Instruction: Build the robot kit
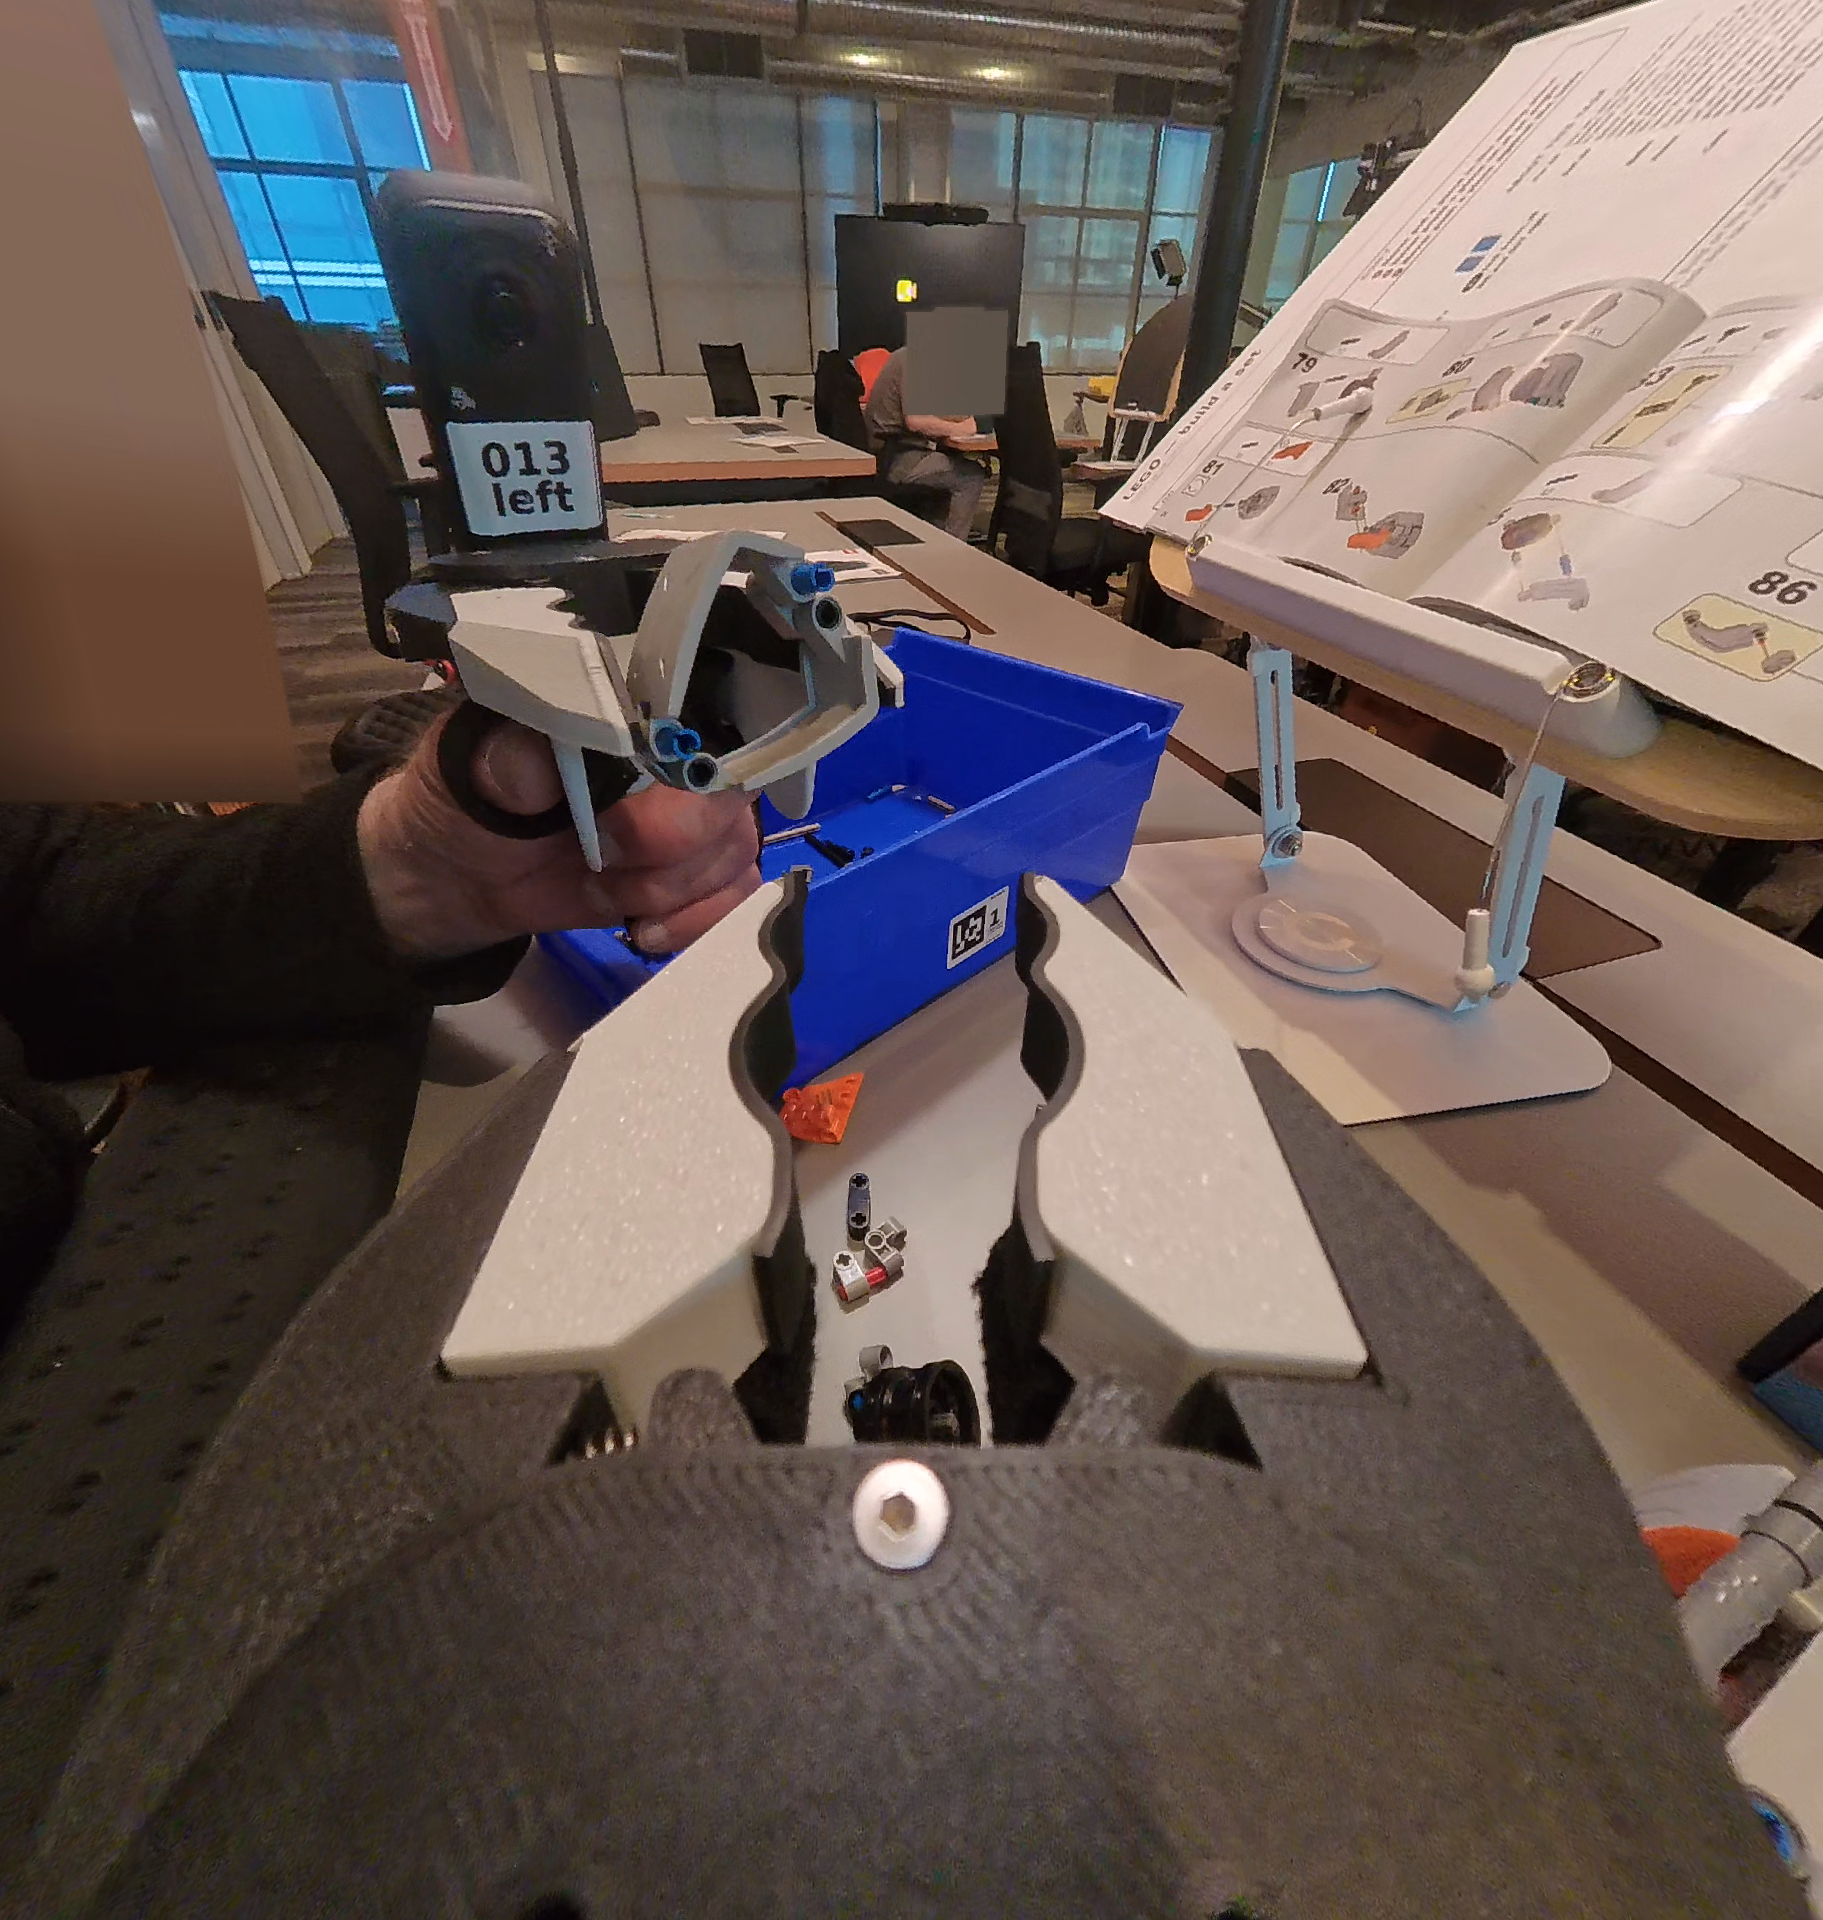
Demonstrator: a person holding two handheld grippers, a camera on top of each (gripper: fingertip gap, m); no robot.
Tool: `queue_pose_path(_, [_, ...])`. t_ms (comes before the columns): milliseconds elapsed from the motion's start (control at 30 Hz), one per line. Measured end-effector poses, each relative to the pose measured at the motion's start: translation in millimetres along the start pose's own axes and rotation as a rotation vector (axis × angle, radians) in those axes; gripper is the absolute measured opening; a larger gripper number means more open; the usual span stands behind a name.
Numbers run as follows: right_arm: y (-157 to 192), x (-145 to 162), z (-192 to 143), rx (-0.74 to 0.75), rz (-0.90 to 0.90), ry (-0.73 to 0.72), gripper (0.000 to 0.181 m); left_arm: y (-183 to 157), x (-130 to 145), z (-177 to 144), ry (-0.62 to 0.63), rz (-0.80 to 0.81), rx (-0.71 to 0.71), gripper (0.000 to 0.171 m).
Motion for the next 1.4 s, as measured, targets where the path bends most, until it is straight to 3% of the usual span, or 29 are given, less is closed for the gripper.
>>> queue_pose_path(1400, [-0.7, 2.8, -0.3, 0.012, -0.026, 0.008, 0.039, 0.8, 2.5, 2.0, -0.005, -0.014, 0.009, 0.046])
Point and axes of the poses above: each gripper's, where its closed fingertips meet, z out along the fingers, x out of its underside, y = z × x across the jaws, the point moved 10 cm from there along -z, back along the fingers, and after that the axes turned 7 degrees about y, right-handed, at the moved point
